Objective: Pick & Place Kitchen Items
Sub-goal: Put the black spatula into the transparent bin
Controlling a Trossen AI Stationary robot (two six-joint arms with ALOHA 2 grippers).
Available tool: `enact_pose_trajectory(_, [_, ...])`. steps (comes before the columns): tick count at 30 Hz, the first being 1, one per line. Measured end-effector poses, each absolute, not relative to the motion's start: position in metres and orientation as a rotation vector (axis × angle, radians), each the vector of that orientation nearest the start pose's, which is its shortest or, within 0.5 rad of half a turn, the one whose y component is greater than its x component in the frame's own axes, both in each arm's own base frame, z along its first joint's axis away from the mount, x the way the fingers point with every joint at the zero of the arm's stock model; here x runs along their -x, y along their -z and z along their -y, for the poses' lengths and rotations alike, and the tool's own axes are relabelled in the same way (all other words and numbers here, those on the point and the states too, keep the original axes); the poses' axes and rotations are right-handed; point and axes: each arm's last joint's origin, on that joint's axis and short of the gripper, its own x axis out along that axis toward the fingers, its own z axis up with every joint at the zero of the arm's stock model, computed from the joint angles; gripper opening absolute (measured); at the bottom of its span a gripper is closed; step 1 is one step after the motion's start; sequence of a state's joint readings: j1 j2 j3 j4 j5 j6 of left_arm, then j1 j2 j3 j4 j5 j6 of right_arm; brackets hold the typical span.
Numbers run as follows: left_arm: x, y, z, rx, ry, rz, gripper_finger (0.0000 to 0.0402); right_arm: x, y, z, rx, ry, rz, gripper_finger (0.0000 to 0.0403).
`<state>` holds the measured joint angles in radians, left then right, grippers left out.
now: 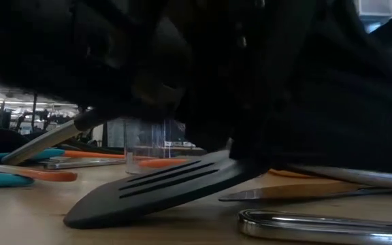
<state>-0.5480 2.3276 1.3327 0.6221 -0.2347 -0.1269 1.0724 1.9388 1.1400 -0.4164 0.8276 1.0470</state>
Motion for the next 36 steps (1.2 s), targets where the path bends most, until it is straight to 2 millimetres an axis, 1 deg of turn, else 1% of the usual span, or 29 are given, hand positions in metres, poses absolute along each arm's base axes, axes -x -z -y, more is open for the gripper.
enact_pose_trajectory(5, [-0.408, -0.087, 0.242, -0.016, 0.297, -0.378, 0.0121, -0.193, -0.135, -0.306, -0.036, 0.164, -0.683, 0.0258])
enact_pose_trajectory(12, [-0.405, -0.08, 0.239, -0.064, 0.216, -0.459, 0.0143, -0.198, -0.135, -0.304, -0.052, 0.162, -0.692, 0.0258])
enact_pose_trajectory(16, [-0.406, -0.083, 0.24, -0.036, 0.223, -0.412, 0.0153, -0.198, -0.135, -0.304, -0.051, 0.163, -0.692, 0.0258])
enact_pose_trajectory(19, [-0.405, -0.085, 0.245, -0.014, 0.245, -0.373, 0.0154, -0.198, -0.135, -0.304, -0.05, 0.163, -0.693, 0.0258])
enact_pose_trajectory(25, [-0.403, -0.08, 0.243, 0.042, 0.159, -0.456, 0.0155, -0.198, -0.135, -0.304, -0.05, 0.164, -0.693, 0.0258])
enact_pose_trajectory(29, [-0.396, -0.074, 0.243, 0.036, 0.071, -0.529, 0.0155, -0.198, -0.135, -0.303, -0.051, 0.165, -0.693, 0.0258])
enact_pose_trajectory(33, [-0.393, -0.073, 0.245, 0.02, 0.028, -0.536, 0.0155, -0.198, -0.135, -0.303, -0.043, 0.162, -0.694, 0.0258])
enact_pose_trajectory(36, [-0.391, -0.076, 0.247, -0.02, 0.02, -0.529, 0.0155, -0.199, -0.135, -0.303, -0.043, 0.164, -0.694, 0.0258])
